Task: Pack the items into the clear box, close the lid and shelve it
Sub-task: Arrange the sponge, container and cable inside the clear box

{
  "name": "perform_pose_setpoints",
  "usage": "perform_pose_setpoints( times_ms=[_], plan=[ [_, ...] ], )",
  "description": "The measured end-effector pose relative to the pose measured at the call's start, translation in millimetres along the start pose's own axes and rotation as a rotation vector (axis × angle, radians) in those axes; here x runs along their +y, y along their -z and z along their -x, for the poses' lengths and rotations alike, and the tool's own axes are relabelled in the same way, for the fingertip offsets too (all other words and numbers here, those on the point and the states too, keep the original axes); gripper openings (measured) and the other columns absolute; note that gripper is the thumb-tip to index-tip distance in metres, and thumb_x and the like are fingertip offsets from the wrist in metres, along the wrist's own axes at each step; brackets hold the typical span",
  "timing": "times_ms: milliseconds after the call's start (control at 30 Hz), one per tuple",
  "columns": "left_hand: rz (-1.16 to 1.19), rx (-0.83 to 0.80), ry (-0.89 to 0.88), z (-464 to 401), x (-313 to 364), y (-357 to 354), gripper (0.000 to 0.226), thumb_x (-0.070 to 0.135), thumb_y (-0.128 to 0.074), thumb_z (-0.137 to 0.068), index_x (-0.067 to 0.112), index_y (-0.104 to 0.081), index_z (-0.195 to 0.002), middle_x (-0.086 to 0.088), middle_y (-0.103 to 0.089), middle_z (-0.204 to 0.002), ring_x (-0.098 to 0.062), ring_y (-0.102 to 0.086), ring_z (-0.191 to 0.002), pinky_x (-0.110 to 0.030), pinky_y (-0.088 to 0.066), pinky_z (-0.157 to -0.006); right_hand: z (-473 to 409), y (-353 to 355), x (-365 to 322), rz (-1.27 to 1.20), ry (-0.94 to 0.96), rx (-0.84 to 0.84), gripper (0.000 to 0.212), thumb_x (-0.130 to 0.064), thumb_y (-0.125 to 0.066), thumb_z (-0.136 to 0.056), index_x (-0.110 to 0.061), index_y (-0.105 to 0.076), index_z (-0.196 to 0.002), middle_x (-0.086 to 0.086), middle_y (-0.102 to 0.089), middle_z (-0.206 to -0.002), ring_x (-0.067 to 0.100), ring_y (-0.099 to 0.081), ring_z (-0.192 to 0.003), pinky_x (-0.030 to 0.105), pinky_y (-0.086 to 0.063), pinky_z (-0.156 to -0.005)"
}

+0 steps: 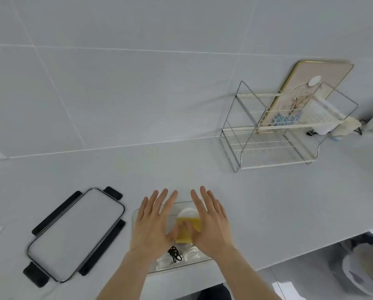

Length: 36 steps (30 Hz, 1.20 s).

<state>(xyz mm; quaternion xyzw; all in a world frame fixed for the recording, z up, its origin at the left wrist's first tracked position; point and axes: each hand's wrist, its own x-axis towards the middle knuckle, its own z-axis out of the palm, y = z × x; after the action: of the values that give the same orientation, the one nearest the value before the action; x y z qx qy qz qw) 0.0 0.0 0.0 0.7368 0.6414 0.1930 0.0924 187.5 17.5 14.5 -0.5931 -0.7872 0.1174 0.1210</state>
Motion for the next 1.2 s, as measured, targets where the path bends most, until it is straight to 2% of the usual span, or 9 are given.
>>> perform_pose_setpoints(
  times_ms=[100,200,300,567,667,867,1033,1200],
  plan=[
    [-0.007,-0.107,-0.046,8.7,-1.1,-7.1,0.082,0.058,-0.046,-0.085,0.037,-0.006,-0.154,0.007,-0.032,-0.157,-0.018,-0.022,-0.146,-0.041,-0.017,-0.119,9.5,-5.9,3.0,0.015,0.019,-0.04,0.077,-0.048,-0.053,-0.088,-0.026,-0.025,-0.157,0.002,-0.024,-0.166,0.023,-0.023,-0.152,0.037,-0.027,-0.12],
    [0.036,-0.17,-0.075,14.1,-2.6,-15.6,0.081,0.067,-0.047,-0.081,0.036,-0.018,-0.151,0.014,-0.04,-0.149,-0.013,-0.034,-0.138,-0.034,-0.023,-0.116,19.5,-12.8,6.8,0.003,0.032,-0.07,0.077,-0.043,-0.057,-0.084,-0.024,-0.032,-0.154,0.001,-0.036,-0.16,0.023,-0.031,-0.148,0.036,-0.03,-0.118],
    [0.052,-0.237,-0.11,13.9,-3.8,-20.9,0.083,0.066,-0.055,-0.077,0.036,-0.024,-0.147,0.017,-0.04,-0.147,-0.011,-0.033,-0.138,-0.03,-0.022,-0.115,25.4,-13.7,9.8,0.02,0.073,-0.082,0.077,-0.044,-0.057,-0.079,-0.023,-0.038,-0.15,-0.002,-0.045,-0.153,0.021,-0.036,-0.145,0.034,-0.031,-0.117],
    [0.042,-0.252,-0.166,3.6,4.8,-26.1,0.078,0.056,-0.065,-0.077,0.034,-0.033,-0.145,0.016,-0.042,-0.146,-0.011,-0.034,-0.136,-0.027,-0.02,-0.114,19.8,-9.4,11.0,0.19,0.108,-0.197,0.078,-0.023,-0.077,-0.071,-0.023,-0.049,-0.143,-0.005,-0.058,-0.134,0.023,-0.052,-0.128,0.034,-0.037,-0.114],
    [0.058,-0.216,-0.158,1.4,5.2,-23.0,0.072,0.056,-0.063,-0.078,0.032,-0.039,-0.142,0.014,-0.048,-0.142,-0.011,-0.04,-0.131,-0.026,-0.023,-0.113,14.4,-5.7,8.0,0.145,0.117,-0.15,0.078,-0.024,-0.078,-0.066,-0.023,-0.052,-0.14,-0.007,-0.062,-0.128,0.022,-0.056,-0.123,0.034,-0.041,-0.11],
    [0.053,-0.096,-0.154,-8.0,-11.7,2.5,0.066,0.051,-0.076,-0.065,0.031,-0.056,-0.125,0.01,-0.06,-0.124,-0.017,-0.054,-0.117,-0.037,-0.038,-0.107,-11.4,3.1,-8.1,0.05,0.169,-0.086,0.073,-0.024,-0.072,-0.066,-0.025,-0.052,-0.136,-0.009,-0.061,-0.127,0.019,-0.053,-0.123,0.032,-0.041,-0.108],
    [-0.053,-0.034,-0.149,-1.3,-40.5,20.8,0.053,0.055,-0.068,-0.069,0.03,-0.06,-0.115,0.01,-0.063,-0.113,-0.018,-0.053,-0.114,-0.044,-0.032,-0.111,-24.9,-11.6,-35.6,0.02,0.243,-0.117,0.06,-0.022,-0.069,-0.07,-0.024,-0.053,-0.128,-0.009,-0.058,-0.129,0.019,-0.049,-0.127,0.031,-0.044,-0.101],
    [-0.15,-0.051,-0.097,14.4,-61.2,23.9,0.051,0.053,-0.063,-0.071,0.025,-0.062,-0.114,0.009,-0.064,-0.113,-0.023,-0.052,-0.121,-0.049,-0.027,-0.113,-26.5,-33.8,-56.7,-0.056,0.277,-0.168,0.053,-0.014,-0.072,-0.069,-0.019,-0.061,-0.121,-0.002,-0.059,-0.132,0.022,-0.051,-0.128,0.031,-0.054,-0.093]
  ],
)
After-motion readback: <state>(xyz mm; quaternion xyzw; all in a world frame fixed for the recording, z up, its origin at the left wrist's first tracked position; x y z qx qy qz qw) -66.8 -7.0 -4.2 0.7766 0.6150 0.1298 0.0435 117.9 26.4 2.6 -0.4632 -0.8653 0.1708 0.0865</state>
